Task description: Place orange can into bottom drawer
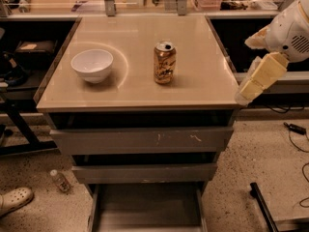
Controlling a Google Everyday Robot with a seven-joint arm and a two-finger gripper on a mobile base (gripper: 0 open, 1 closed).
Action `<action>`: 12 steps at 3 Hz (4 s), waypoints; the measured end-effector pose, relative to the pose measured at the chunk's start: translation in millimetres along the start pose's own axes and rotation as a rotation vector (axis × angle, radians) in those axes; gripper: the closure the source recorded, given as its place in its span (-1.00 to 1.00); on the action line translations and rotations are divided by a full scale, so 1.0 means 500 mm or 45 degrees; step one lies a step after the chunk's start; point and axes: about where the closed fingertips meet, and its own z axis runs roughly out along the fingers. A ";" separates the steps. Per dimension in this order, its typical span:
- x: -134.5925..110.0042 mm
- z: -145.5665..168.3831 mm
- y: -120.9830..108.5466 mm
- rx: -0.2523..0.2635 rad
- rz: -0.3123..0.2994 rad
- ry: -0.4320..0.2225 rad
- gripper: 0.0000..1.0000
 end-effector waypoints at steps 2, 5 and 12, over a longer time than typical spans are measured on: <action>-0.003 0.032 -0.009 -0.010 0.040 -0.081 -1.00; -0.111 0.213 -0.132 -0.110 0.118 -0.421 -1.00; -0.305 0.386 -0.184 -0.114 -0.062 -0.631 -0.64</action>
Offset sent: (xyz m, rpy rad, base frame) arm 0.0392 0.0209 -0.0481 0.2885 -0.0144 -0.0697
